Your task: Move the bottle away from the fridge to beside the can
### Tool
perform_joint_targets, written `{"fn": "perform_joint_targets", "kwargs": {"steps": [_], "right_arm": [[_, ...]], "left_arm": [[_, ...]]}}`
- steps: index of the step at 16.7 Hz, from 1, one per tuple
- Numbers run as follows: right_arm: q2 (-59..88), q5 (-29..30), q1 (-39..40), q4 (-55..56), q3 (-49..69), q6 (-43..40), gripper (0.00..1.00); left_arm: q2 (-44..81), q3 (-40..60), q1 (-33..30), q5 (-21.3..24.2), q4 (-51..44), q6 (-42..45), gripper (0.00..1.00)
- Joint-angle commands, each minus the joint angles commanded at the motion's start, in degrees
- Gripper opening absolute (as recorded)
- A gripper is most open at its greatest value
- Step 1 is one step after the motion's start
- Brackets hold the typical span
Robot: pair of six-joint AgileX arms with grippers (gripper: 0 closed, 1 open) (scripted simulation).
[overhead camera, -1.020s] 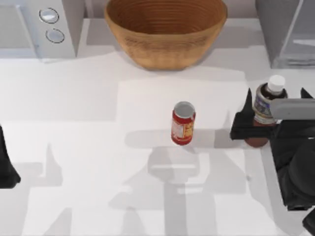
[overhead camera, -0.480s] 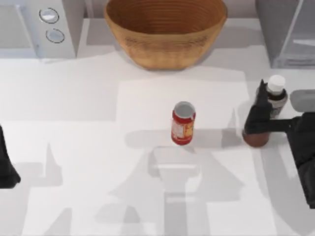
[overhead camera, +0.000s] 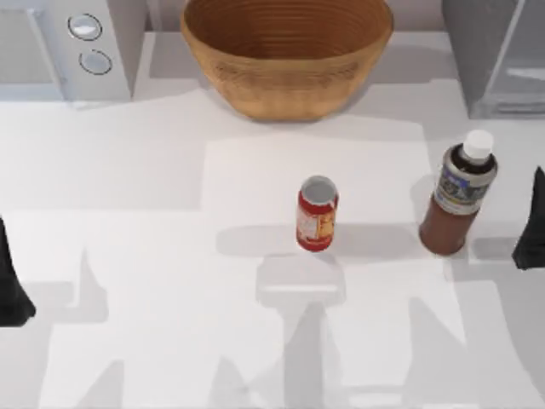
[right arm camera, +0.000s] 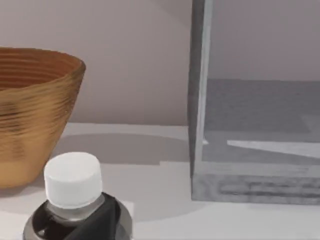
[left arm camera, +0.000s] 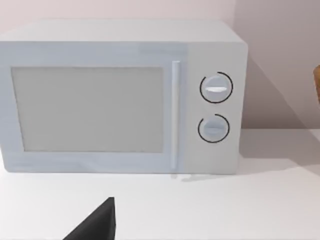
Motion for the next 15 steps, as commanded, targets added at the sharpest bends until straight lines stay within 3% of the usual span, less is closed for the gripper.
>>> {"fn": "perform_joint_targets", "kwargs": {"steps": [8, 15], "right_arm": [[-39.2, -14.35, -15.43, -32.17, -5.14, -0.65, 1.0], [-50.28, -19.39, -21.07, -41.74, -5.13, -1.08, 1.0]], "left_arm": [[0.0, 0.0, 0.0, 0.0, 0.0, 0.0, 1.0], [0.0, 0.0, 0.0, 0.0, 0.0, 0.0, 1.0]]}}
